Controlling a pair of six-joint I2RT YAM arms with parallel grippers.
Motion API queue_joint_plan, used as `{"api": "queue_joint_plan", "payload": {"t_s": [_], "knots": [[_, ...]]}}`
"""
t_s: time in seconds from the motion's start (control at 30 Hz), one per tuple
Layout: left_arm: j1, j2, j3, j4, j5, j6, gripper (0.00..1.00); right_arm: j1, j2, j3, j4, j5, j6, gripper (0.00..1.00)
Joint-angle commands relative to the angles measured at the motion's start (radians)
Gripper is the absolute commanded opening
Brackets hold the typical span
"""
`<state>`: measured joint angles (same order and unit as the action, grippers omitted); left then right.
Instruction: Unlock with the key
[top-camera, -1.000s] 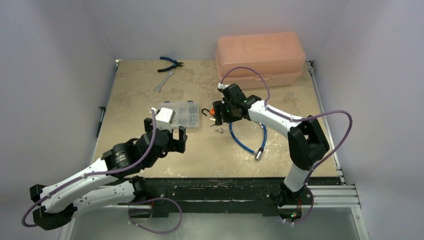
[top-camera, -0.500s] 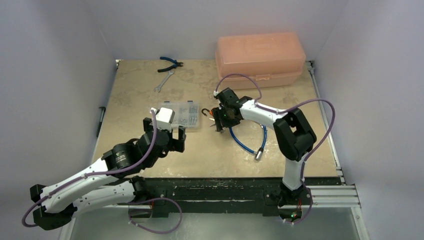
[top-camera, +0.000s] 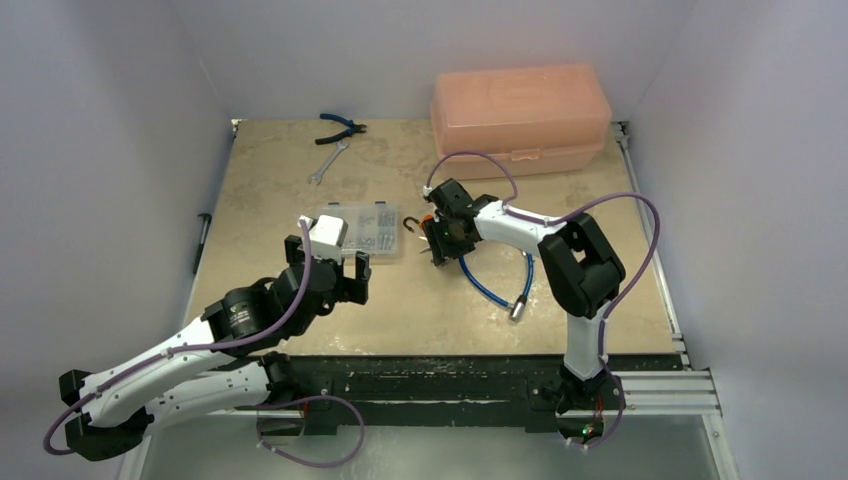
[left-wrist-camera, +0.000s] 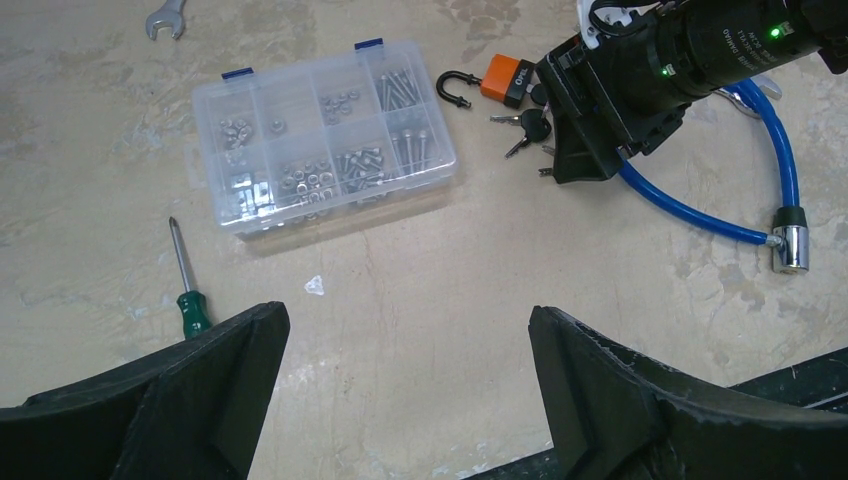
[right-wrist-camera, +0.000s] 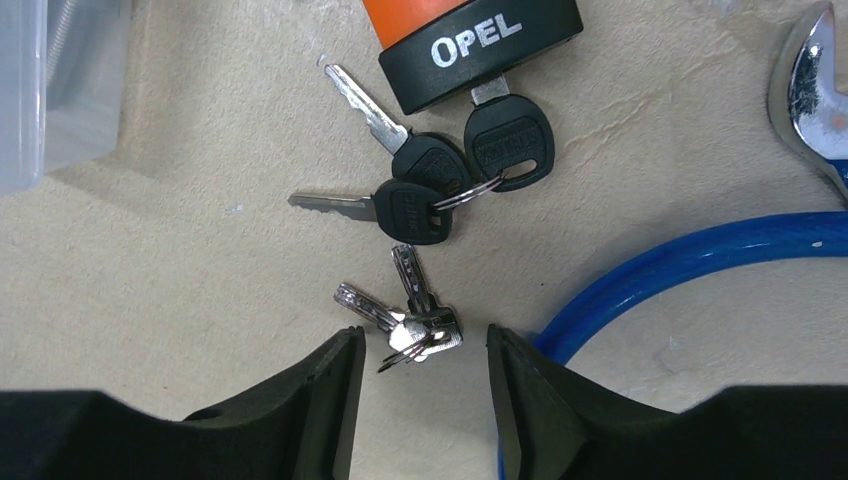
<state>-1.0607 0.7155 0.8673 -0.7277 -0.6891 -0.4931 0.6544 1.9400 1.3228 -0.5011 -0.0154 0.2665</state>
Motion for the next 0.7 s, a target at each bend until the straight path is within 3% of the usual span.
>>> {"api": "queue_joint_plan", "payload": {"t_s": [0.0,0.37,0.67], "knots": [[0.004,-0.01,-0.003,0.015,-0.024,0.016,0.99,0.005,0.016,0.032,0.023,0.024,-0.021,0.53],[0.004,-0.012,-0.004,0.014,-0.029,0.016,0.99,0.021,0.019,0.003,0.026,0.034,-0.019,0.31],[0.005,-0.017,-0.004,0.012,-0.031,0.014,0.99,0.029,-0.017,-0.031,0.055,0.017,-0.006,0.07]]}}
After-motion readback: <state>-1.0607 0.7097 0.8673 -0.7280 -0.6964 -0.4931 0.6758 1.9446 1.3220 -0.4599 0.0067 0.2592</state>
